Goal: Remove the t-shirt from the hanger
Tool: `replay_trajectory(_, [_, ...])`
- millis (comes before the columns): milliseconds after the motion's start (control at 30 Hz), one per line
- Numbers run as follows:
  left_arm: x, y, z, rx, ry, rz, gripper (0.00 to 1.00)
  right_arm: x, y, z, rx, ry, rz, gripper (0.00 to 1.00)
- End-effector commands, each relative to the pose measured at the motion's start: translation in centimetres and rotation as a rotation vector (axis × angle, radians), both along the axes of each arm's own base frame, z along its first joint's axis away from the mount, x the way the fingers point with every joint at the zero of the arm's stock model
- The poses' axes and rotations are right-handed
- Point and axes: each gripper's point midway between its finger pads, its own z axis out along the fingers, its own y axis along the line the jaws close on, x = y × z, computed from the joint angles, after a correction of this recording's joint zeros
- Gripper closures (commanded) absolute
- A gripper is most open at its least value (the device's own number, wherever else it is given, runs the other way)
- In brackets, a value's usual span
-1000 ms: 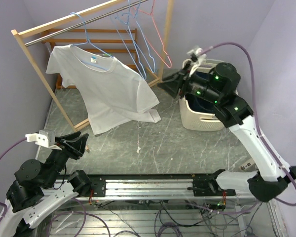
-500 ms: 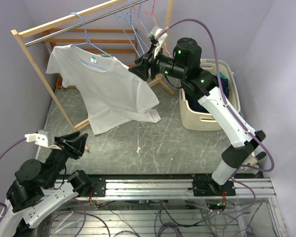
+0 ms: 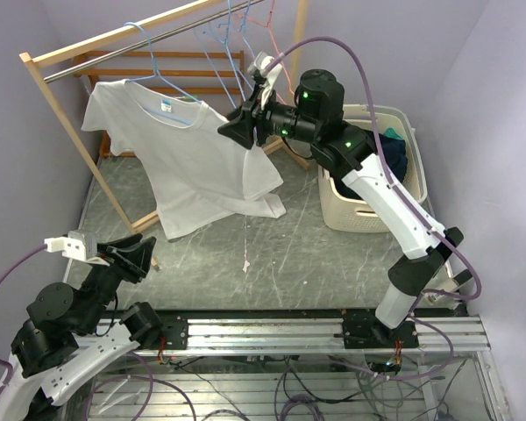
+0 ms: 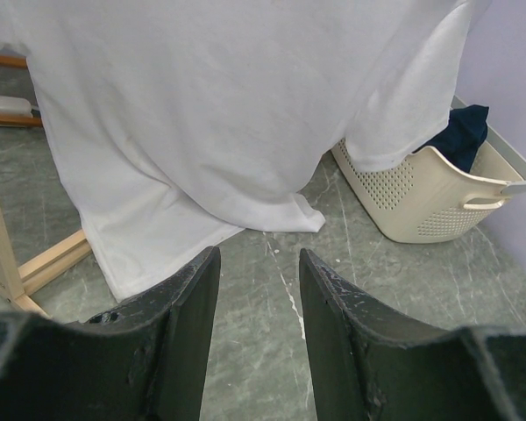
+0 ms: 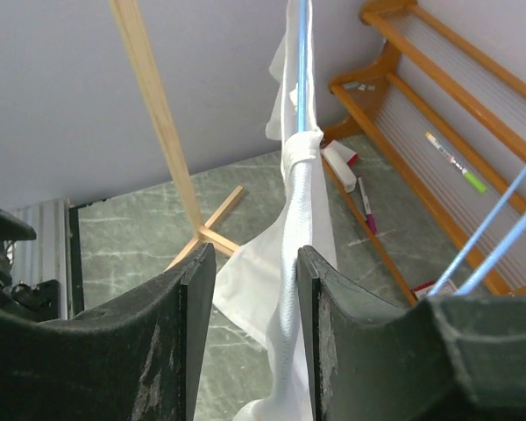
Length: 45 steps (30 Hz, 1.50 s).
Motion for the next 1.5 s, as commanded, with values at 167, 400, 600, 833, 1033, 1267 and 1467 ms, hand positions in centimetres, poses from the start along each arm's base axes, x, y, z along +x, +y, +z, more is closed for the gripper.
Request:
replay_trajectory(167, [0.2,0.1,0.0,-0.012,0.007,0.016,0.48,1.4,1.6,-3.0,-0.056,0.038,-0.054,0.73])
replay_trajectory(400, [0.2,0.1,0.0,-0.011,0.008,0.016,0.48,2.2,2.1,-3.3,-0.066,0.041,-0.092,0.88])
replay_trajectory(600, [0.2,0.1,0.0,-0.011,0.008,0.016,0.48,2.6,2.0,-2.9,-0.049,0.039,-0.125,1.00])
replay_trajectory(833, [0.2,0.1,0.0,-0.011,0.008,0.015,0.48,2.0,0.9,0.9,0.111,-0.008,-0.162,1.00])
replay_trajectory(1033, [0.1,0.2,0.1,-0.015,0.006,0.016,0.48,1.5,0.0,4.4,0.258,-0.031,-0.184,1.00])
replay_trajectory(1267, [0.1,0.2,0.1,-0.016,0.006,0.017,0.48,0.5,-0.9,6.8,0.376,-0.050,-0.174,1.00])
replay_trajectory(1467, [0.1,0.3,0.1,-0.019,0.003,0.017,0.47,-0.2,-1.6,6.9,0.356,-0.042,-0.174,1.00])
